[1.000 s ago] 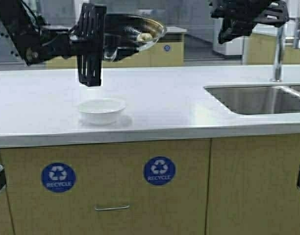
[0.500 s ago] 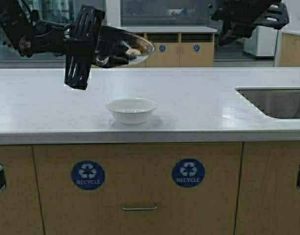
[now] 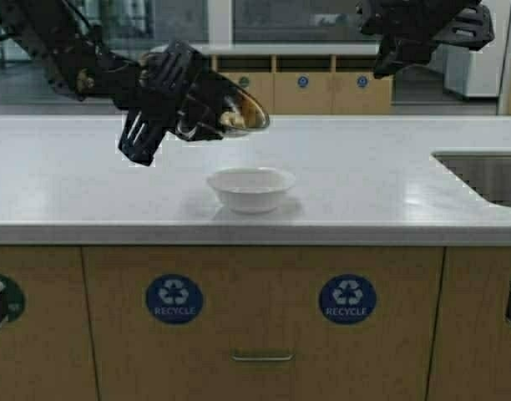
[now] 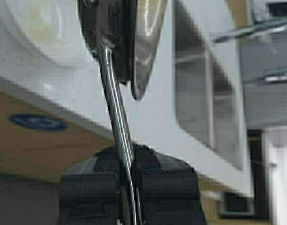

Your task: Add oil to the pan and cook the shrimp and serve it

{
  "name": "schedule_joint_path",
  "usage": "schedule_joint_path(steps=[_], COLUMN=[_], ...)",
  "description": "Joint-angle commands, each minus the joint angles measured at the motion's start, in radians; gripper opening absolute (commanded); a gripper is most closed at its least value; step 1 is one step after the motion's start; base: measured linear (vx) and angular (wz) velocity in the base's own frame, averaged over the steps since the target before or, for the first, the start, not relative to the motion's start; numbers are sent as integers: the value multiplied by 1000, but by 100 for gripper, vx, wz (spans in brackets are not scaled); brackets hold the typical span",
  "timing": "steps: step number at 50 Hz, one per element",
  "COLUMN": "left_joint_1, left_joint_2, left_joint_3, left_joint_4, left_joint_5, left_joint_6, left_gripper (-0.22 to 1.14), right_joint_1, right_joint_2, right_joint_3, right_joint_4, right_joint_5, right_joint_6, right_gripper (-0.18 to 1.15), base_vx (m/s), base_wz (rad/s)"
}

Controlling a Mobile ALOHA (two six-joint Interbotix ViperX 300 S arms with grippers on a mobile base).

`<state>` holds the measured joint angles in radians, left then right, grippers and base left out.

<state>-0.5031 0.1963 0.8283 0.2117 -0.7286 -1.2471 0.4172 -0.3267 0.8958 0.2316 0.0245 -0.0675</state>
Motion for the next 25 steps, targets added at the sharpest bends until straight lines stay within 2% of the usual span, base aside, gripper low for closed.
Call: schedule_joint_path(steps=[1, 8, 16, 25], left_joint_1=[2, 2, 2, 2], left_joint_2=[8, 37, 67, 92], left_joint_3=[-103, -181, -281, -364], left_joint_4=[-48, -123, -155, -164], left_joint_5=[63, 169, 273, 345], left_joint_6=[150, 362, 572, 710], left_gripper=[4, 4, 4, 4], right_joint_1=[2, 2, 2, 2], right_joint_2=[-11, -12, -14, -18], right_joint_3=[-11, -9, -11, -11], right_joint_4=[3, 3, 5, 5], right_joint_5=[-11, -12, -12, -12], right_joint_6=[5, 5, 5, 6], right_gripper=[5, 5, 5, 5], base_vx=[1, 1, 1, 1], base_wz=[4, 5, 6, 4])
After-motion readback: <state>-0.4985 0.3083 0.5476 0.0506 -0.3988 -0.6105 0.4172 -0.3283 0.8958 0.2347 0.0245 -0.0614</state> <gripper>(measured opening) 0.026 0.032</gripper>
